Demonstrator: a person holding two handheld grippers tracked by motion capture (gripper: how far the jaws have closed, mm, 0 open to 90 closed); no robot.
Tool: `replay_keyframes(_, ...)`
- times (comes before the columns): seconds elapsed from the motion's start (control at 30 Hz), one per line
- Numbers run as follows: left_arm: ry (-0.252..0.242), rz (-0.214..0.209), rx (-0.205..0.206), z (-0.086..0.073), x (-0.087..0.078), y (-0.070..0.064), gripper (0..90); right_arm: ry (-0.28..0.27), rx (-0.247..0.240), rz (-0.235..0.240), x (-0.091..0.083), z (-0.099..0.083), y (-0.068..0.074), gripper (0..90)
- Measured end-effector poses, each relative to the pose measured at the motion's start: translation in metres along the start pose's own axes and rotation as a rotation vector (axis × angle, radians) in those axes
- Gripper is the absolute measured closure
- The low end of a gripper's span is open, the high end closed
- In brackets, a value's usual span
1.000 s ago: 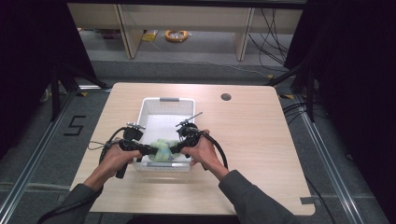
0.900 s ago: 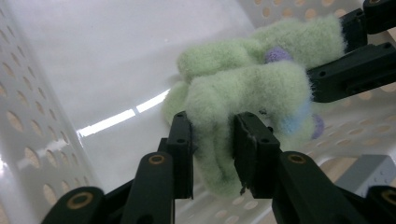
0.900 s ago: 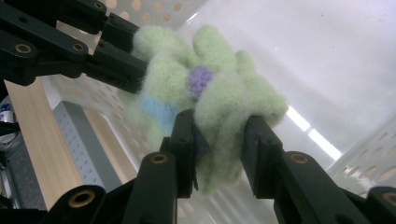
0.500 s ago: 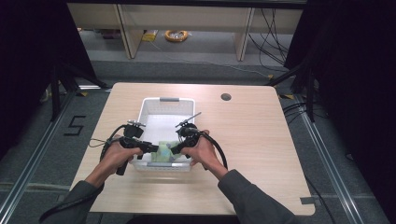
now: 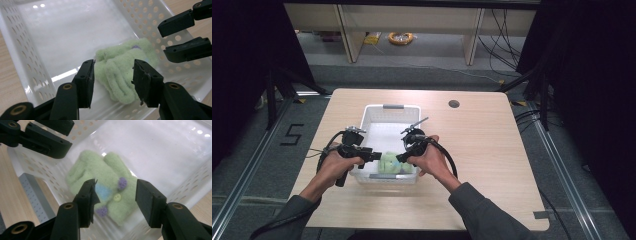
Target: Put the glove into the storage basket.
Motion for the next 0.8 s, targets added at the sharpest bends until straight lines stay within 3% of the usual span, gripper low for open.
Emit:
replay_keyframes(0.1, -0.013, -0.009, -0.004, 0.0, 0.0, -0.001, 50.4, -0.021, -0.03, 0.012, -0.001, 0.001, 0.0, 51.0)
replay_keyframes(0.27, -0.013, -0.009, -0.01, 0.001, -0.004, -0.002, 47.2, -0.041, -0.035, 0.03, -0.007, 0.002, 0.001, 50.6)
replay_keyframes(0.3, -0.027, -0.019, -0.022, 0.002, -0.005, -0.003, 47.2, -0.029, -0.016, 0.027, -0.009, 0.001, 0.001, 50.7)
replay_keyframes(0.43, -0.031, -0.027, -0.018, 0.001, -0.007, -0.006, 43.9, -0.048, -0.044, 0.055, -0.013, 0.0, 0.001, 50.0)
replay_keyframes(0.5, -0.026, -0.027, -0.018, -0.001, -0.009, -0.011, 41.2, -0.049, -0.004, 0.038, -0.019, -0.002, 0.001, 48.1)
replay_keyframes(0.6, -0.038, -0.04, -0.031, -0.002, -0.009, -0.016, 39.2, -0.082, -0.046, 0.055, -0.021, -0.001, -0.001, 47.5)
replay_keyframes(0.8, -0.05, -0.075, -0.014, -0.003, -0.014, -0.035, 33.5, -0.121, -0.037, 0.079, -0.034, -0.007, 0.003, 44.7)
Point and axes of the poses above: each handheld gripper's, and its own axes: x roughly forward along the jaws, z roughly out of its top, y roughly to its left, the point moved 8 cm from there along x, roughly forward along the jaws, and after that the axes turned 1 degree about -x, right-handed, at the moved point
